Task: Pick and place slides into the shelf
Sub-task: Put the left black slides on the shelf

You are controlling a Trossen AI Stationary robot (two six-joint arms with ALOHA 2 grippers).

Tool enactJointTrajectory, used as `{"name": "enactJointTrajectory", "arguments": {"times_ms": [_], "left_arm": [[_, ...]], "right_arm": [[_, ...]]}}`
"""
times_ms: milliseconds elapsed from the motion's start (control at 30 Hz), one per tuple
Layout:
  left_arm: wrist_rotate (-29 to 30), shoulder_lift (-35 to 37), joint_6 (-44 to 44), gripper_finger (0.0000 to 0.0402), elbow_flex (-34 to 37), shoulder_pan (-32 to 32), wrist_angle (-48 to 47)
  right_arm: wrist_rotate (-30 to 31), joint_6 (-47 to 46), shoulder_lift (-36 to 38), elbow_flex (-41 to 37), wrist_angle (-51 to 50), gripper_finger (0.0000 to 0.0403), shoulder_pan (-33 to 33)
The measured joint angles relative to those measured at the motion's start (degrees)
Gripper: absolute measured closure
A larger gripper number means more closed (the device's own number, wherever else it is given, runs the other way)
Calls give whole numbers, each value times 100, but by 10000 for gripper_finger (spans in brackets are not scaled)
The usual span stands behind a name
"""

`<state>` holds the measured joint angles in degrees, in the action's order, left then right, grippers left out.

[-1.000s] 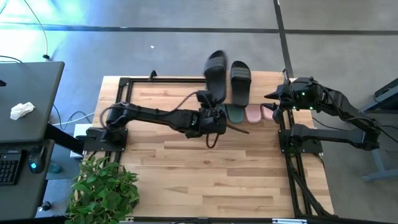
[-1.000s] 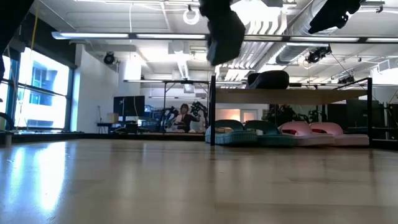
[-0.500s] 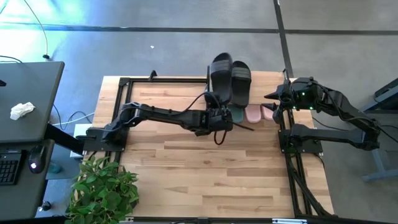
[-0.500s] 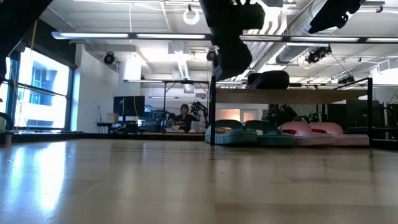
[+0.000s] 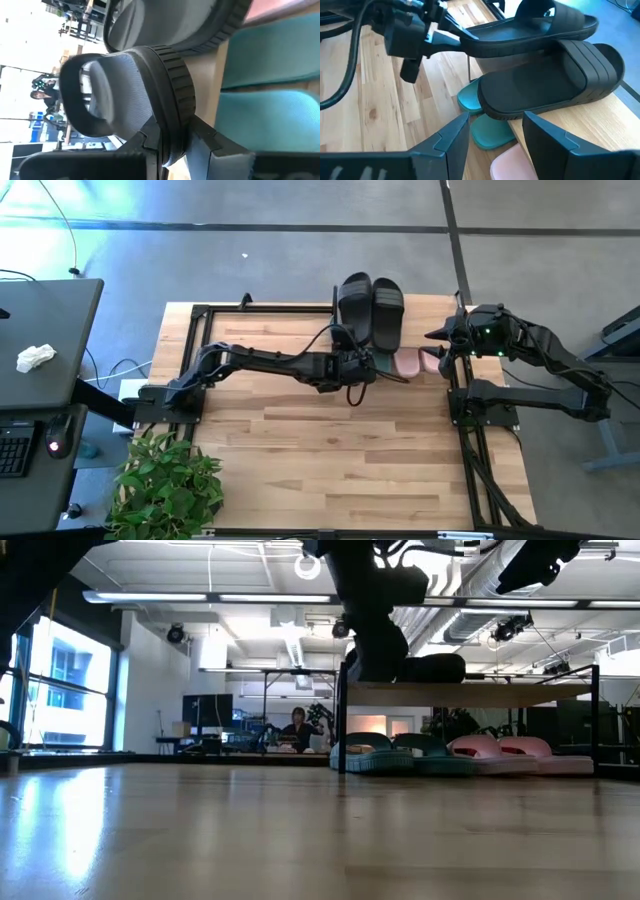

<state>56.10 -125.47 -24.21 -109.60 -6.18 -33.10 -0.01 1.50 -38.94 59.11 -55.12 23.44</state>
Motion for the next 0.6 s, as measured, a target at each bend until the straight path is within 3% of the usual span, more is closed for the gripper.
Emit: {"name": "enactJointTrajectory", "arguments": {"times_ms": [400,600], "left_arm": [[-309,-41,2,364,7,-141,-36],[-804,-35,1,364,7,-260,-57]], "right_arm": [[-5,45,1,0,-61,231,0],[-50,24,0,0,-173,231,1]]}}
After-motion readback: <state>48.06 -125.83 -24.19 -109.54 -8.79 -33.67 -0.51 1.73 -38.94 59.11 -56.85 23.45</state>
